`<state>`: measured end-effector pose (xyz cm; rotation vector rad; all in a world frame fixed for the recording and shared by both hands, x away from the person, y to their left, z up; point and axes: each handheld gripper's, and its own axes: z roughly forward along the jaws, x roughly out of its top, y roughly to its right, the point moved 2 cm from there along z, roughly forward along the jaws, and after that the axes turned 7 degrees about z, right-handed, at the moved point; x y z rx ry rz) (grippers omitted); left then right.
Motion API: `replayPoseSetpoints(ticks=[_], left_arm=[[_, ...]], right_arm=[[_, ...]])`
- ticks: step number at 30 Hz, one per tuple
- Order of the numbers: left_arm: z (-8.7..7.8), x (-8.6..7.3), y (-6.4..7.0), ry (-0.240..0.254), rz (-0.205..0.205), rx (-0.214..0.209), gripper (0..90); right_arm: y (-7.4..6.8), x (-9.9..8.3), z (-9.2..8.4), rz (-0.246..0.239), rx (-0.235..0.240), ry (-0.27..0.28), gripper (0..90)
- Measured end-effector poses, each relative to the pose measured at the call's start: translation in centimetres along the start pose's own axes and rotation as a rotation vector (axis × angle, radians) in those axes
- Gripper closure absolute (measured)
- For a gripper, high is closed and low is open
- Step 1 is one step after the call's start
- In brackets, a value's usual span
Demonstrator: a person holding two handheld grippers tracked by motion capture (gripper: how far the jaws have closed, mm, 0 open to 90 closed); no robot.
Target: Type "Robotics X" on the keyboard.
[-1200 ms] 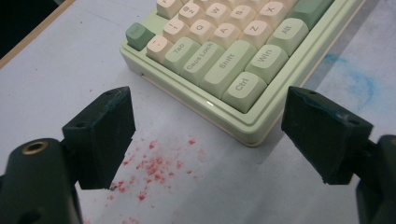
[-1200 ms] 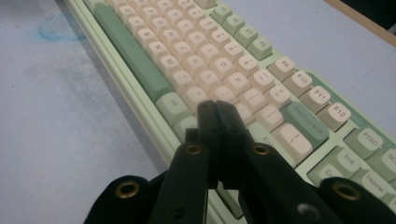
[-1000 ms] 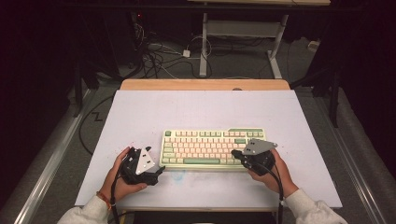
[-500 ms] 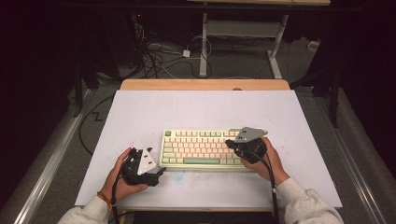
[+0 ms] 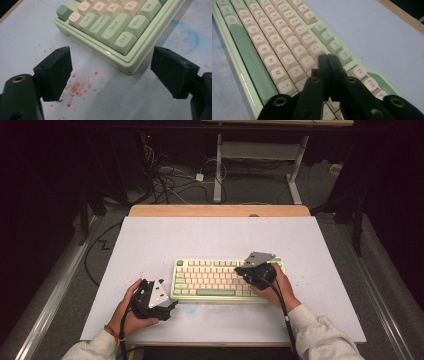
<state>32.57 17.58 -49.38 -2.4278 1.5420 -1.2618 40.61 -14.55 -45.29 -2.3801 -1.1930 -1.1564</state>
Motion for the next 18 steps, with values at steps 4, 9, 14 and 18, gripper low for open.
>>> replayPoseSetpoints(ticks=[4, 9, 14, 18], left_arm=[[0.1, 0.0, 0.0, -0.004, 0.004, -0.003, 16.9], [0.2, -0.1, 0.1, -0.023, 0.013, -0.004, 16.9], [0.2, -0.1, 0.2, -0.021, 0.014, -0.01, 16.9], [0.2, -0.1, 0.2, -0.021, 0.013, -0.011, 16.9]], right_arm=[[-0.2, 0.1, 0.6, -0.011, 0.005, -0.015, 90.0], [-0.4, 0.1, 1.4, -0.018, 0.004, -0.036, 90.0], [-0.5, -0.1, 1.9, -0.016, 0.006, -0.05, 90.0], [-0.6, -0.1, 2.1, -0.024, 0.001, -0.058, 90.0]])
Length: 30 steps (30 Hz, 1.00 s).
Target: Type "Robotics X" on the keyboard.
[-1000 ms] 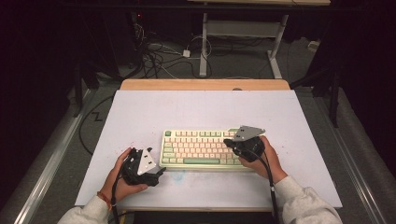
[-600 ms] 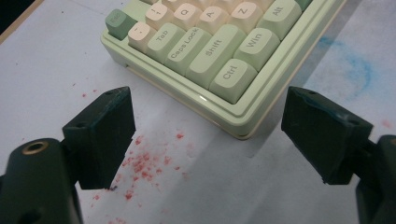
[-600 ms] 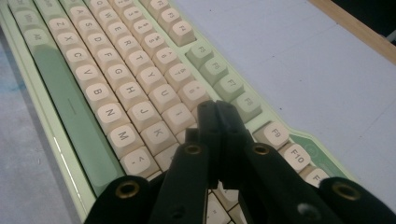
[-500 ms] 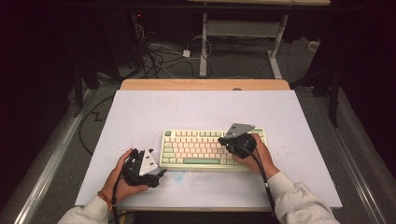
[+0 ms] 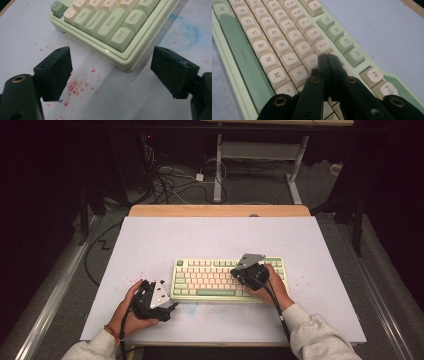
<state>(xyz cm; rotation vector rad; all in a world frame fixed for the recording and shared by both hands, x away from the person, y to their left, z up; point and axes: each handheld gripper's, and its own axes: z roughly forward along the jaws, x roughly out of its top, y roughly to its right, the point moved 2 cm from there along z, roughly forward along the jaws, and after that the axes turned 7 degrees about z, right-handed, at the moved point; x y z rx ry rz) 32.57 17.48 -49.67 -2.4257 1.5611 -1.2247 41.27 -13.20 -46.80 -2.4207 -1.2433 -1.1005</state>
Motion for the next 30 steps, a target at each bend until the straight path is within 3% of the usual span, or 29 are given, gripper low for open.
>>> replayPoseSetpoints(ticks=[4, 12, 17, 21, 30], left_arm=[[0.0, 0.0, 0.1, -0.005, 0.009, 0.002, 16.9], [-0.1, 0.0, 0.0, -0.006, 0.01, 0.004, 16.9], [-0.1, 0.0, -0.1, -0.003, 0.002, 0.01, 16.9], [-0.1, 0.0, -0.2, -0.002, -0.002, 0.015, 17.2], [-0.3, 0.0, -0.3, 0.004, -0.021, 0.017, 19.8]], right_arm=[[-0.2, 0.0, 0.1, -0.009, -0.002, -0.017, 90.0], [-0.2, 0.2, -1.3, 0.02, 0.0, 0.065, 89.3], [0.1, 0.2, -2.2, 0.044, -0.024, 0.104, 83.8], [0.3, 0.3, -3.1, 0.055, -0.037, 0.145, 76.4], [0.7, 0.0, -5.3, 0.072, -0.068, 0.263, 45.2]])
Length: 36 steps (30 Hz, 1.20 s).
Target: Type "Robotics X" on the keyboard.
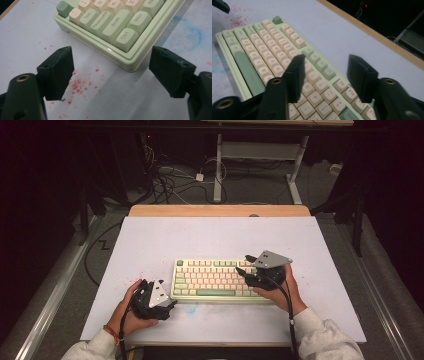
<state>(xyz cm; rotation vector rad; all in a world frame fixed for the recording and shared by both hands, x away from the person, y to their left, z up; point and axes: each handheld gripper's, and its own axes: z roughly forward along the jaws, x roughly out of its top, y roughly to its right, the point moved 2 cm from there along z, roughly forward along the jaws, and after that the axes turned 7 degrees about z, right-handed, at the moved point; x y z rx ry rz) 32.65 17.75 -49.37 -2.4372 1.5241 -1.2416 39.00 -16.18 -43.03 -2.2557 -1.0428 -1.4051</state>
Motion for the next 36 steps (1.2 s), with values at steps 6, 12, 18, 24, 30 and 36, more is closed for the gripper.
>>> replayPoseSetpoints(ticks=[6, 12, 18, 24, 30, 36], left_arm=[[-0.2, 0.0, -0.2, 0.005, -0.015, 0.014, 21.9], [-0.4, 0.0, -0.5, 0.014, -0.026, 0.039, 22.5], [-0.8, 0.0, -0.8, 0.039, -0.044, 0.046, 22.4], [-0.8, 0.0, -1.0, 0.034, -0.069, 0.038, 27.3], [-0.7, 0.0, -1.1, 0.021, -0.083, 0.034, 34.5], [-0.8, 0.3, -1.2, 0.043, -0.098, -0.016, 53.1]], right_arm=[[0.0, -0.3, -1.3, 0.0, -0.047, 0.044, 30.7], [-0.3, -1.0, -2.6, -0.002, -0.076, 0.071, 25.3], [-0.6, -2.0, -3.7, -0.013, -0.097, 0.071, 22.8], [-1.0, -3.3, -4.7, -0.028, -0.125, 0.052, 23.3], [-1.0, -4.8, -5.8, 0.002, -0.124, 0.045, 23.5], [-1.3, -6.5, -6.5, -0.017, -0.126, 0.024, 23.6]])
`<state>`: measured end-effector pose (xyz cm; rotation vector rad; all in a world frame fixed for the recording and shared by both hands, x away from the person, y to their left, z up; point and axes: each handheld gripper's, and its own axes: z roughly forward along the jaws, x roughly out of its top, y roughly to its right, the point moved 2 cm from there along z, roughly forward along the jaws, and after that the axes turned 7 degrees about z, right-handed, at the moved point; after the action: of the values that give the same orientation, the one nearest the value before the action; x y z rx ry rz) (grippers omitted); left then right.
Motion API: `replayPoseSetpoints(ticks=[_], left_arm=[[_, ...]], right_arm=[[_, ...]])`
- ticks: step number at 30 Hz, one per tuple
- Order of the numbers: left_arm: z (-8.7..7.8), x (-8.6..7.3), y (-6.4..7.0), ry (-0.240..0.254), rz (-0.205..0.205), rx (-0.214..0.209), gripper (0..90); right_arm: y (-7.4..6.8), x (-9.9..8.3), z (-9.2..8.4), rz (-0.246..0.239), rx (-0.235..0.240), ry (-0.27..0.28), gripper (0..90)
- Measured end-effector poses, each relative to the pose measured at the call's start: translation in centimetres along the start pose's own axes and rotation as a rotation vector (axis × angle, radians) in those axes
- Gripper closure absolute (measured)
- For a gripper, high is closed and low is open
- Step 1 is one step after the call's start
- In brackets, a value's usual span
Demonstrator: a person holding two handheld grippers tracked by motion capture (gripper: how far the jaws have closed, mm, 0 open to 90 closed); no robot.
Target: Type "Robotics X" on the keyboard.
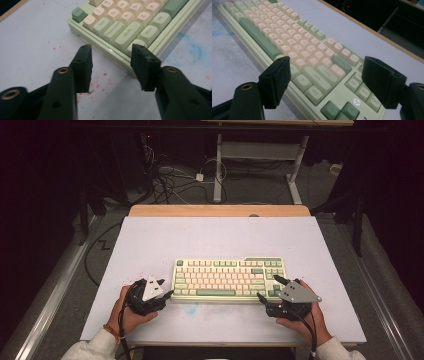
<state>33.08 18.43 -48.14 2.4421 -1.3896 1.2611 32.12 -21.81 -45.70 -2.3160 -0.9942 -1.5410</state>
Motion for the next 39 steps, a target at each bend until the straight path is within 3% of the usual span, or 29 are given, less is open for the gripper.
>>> replayPoseSetpoints(ticks=[8, 11, 14, 24, 26, 30, 39], left_arm=[[0.0, 0.6, 0.1, 0.017, 0.011, -0.046, 73.6], [-0.2, 1.2, -0.1, 0.022, 0.049, -0.043, 81.3], [-0.2, 2.0, -0.2, 0.029, 0.049, -0.063, 87.5], [1.3, 5.1, -0.1, 0.037, 0.065, -0.12, 87.8], [1.6, 5.7, -0.1, 0.037, 0.079, -0.104, 87.8], [2.3, 6.9, -0.3, 0.049, 0.078, -0.118, 87.7], [4.8, 9.1, 0.2, -0.012, 0.136, -0.163, 87.6]], right_arm=[[-0.3, -1.0, -0.3, -0.001, 0.009, -0.022, 23.5], [-0.4, -1.2, -0.3, -0.004, 0.013, -0.033, 23.5], [-0.4, -1.2, -0.2, 0.001, 0.013, -0.034, 23.6], [-0.4, -1.3, 0.1, -0.003, 0.016, -0.046, 23.7], [-0.2, -1.3, 0.2, -0.002, 0.015, -0.05, 23.7], [0.1, -1.4, 0.2, 0.005, 0.008, -0.052, 24.0], [0.1, -1.6, 0.4, -0.002, 0.004, -0.069, 24.2]])
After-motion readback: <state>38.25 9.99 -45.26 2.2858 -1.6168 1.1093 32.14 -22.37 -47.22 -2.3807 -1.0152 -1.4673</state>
